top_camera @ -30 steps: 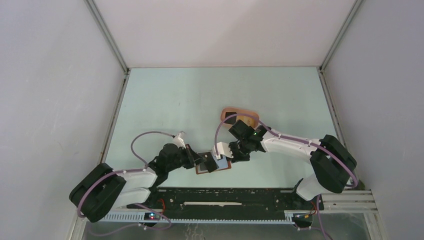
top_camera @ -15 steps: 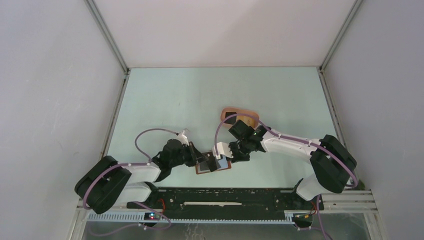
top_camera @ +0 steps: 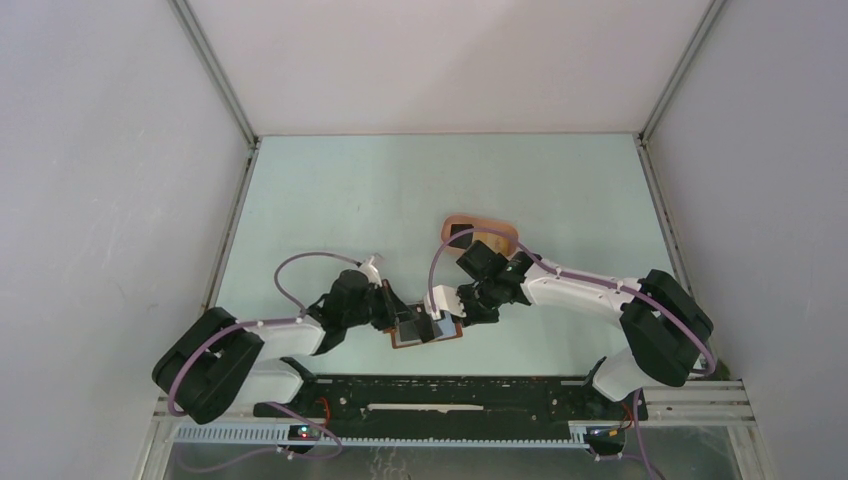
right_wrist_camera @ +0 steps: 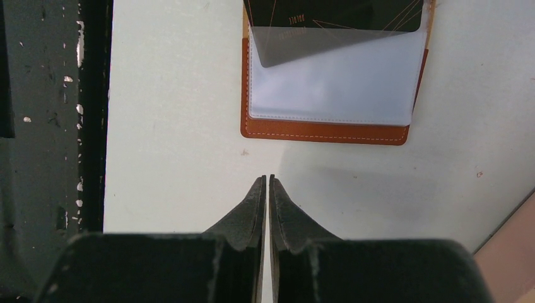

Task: Put the credit cards into the card holder
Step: Insert the credit card into the card holder.

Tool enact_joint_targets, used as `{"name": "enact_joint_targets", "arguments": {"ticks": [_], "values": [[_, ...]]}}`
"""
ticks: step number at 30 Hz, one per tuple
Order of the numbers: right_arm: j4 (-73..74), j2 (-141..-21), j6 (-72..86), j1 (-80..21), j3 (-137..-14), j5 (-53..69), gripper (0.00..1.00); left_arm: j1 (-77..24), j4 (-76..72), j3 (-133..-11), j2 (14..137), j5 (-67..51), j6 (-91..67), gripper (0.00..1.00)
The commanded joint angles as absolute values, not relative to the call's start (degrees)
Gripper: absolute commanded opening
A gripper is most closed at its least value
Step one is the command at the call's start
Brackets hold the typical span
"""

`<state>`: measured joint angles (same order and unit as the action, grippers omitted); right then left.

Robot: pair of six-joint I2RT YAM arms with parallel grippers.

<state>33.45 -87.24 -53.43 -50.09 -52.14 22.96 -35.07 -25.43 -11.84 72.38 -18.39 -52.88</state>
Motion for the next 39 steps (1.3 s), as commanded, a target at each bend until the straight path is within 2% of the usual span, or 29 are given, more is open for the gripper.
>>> {"name": "enact_joint_targets", "arguments": {"ticks": [1, 17, 28, 39], "values": [[32.7, -86.7, -52.6, -50.8, -54.0, 22.9, 0.11, -34.6, -16.6, -13.2, 74.1, -18.7, -49.2, 0.00], [32.7, -85.6, -52.6, -51.0, -54.0, 22.9, 0.11, -33.2, -12.8, -17.1, 79.5, -22.7, -47.2, 0.00], [32.7, -85.3, -52.6, -51.3, -54.0, 22.9, 0.11, -32.6, -3.0, -16.4, 71.5, -18.8, -46.3, 0.00], [32.7, -84.9, -52.7, -51.4, -54.0, 22.6, 0.11, -32.6, -8.3, -17.2, 77.3, -22.8, -46.5, 0.00]]}}
